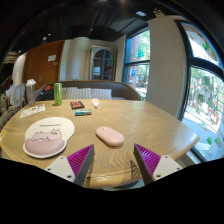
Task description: Arrange mouse
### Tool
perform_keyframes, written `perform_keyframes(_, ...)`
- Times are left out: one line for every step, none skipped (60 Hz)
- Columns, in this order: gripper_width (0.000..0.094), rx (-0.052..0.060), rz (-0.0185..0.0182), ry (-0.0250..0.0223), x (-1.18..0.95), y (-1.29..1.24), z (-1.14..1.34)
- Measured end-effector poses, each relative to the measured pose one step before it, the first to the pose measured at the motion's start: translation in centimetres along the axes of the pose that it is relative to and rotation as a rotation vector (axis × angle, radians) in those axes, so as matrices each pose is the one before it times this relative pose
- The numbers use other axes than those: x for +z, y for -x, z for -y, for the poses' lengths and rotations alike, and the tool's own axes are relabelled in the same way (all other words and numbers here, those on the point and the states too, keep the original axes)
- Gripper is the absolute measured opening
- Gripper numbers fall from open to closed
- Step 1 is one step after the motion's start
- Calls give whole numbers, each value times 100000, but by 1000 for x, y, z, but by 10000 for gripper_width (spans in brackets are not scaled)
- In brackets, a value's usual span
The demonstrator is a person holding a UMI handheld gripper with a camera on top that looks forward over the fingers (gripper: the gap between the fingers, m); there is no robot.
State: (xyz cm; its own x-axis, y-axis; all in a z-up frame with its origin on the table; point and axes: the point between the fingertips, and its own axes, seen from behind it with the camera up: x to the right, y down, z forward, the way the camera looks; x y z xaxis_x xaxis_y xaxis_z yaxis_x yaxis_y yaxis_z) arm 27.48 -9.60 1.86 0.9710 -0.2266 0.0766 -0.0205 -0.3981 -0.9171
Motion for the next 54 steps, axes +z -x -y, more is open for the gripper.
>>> perform_keyframes(824, -202, -9, 688, 551, -273, -251)
perform_keyframes(824, -78, -198, 867, 535, -324, -253)
perform_keyframes(824, 40, -504, 941, 571, -214, -239)
perform_keyframes(824, -81, -152, 727, 478, -330, -175)
perform_keyframes(823, -211, -200, 357, 468, -189, -141)
perform_keyframes(826, -154, -217, 208, 463, -127, -115)
perform_keyframes(828, -213, -58, 110, 361, -186, -18)
perform_keyframes(821, 775, 403, -1574, 348, -50, 434)
perform_keyframes(817, 439, 459, -453, 285, -37, 150)
perform_keyframes(816, 138, 308, 516, 544, -8, -27)
perform_keyframes(816, 773, 643, -517, 322, -14, 165)
perform_keyframes(813, 656, 481, -79, 261, -10, 76)
perform_keyframes(813, 526, 436, 439, 235, -12, -22)
perform_keyframes(814, 672, 417, 17, 229, -7, 106)
perform_keyframes(815, 521, 339, -9, 242, -7, 103)
perform_keyframes(816, 220, 435, 133, 326, 182, 87)
perform_keyframes(817, 298, 363, -129, 316, -10, 142)
perform_keyframes(816, 242, 261, -62, 290, -41, 88)
perform_keyframes(814, 202, 297, -101, 232, -3, 119)
perform_keyframes(810, 173, 212, -212, 256, -20, 140)
perform_keyframes(813, 91, 131, -102, 274, -22, 106)
perform_keyframes(812, 197, 75, -107, 265, -28, 102)
perform_keyframes(810, 414, 141, -41, 382, 40, 129)
perform_keyframes(812, 437, 27, 246, 281, -24, 45)
perform_keyframes(807, 623, 89, 105, 236, -2, 71)
perform_keyframes(803, 736, 205, 81, 254, 44, 65)
perform_keyframes(795, 669, 265, 345, 237, 54, 2)
perform_keyframes(783, 489, 295, 76, 223, 52, 94)
perform_keyframes(768, -134, 224, -5, 118, -85, 148)
perform_keyframes(751, -468, 76, 280, 226, -7, 88)
perform_keyframes(729, -372, 96, 51, 230, 51, 76)
perform_keyframes(699, -151, 128, 69, 192, 54, 78)
perform_keyframes(667, -26, 267, 306, 194, 104, 30)
perform_keyframes(632, 178, 327, 98, 194, 139, 90)
perform_keyframes(602, -105, 108, 978, 127, 21, -174)
perform_keyframes(592, -1126, -97, 345, -46, 61, 50)
perform_keyframes(586, -1261, -77, -55, -20, 44, 82)
perform_keyframes(573, -761, -7, 285, -45, -40, 36)
perform_keyframes(546, -247, 54, 228, -8, 111, -48)
perform_keyframes(511, 362, -141, 175, -18, 45, -64)
perform_keyframes(506, 777, -140, -137, -42, 55, -20)
perform_keyframes(505, 711, -572, -392, -48, -33, -1)
perform_keyframes(501, 233, -526, -352, -54, -25, -49)
perform_keyframes(497, -82, -536, -460, 29, 103, -58)
perform_keyframes(492, 73, -613, -597, -1, 62, -32)
perform_keyframes(485, 77, -480, -251, -69, -50, -5)
perform_keyframes(477, 376, -380, -342, -98, -66, 33)
perform_keyframes(472, 738, -409, -155, -91, -23, -22)
perform_keyframes(463, 667, -216, -23, -98, -79, -20)
perform_keyframes(454, 744, -182, -127, -102, 12, -8)
perform_keyframes(448, 671, -146, 46, -111, 10, -40)
perform_keyframes(439, 484, -105, -82, -120, 25, -20)
perform_keyframes(428, 427, -188, -108, -149, 32, -55)
perform_keyframes(422, 199, -285, -191, -165, 40, -51)
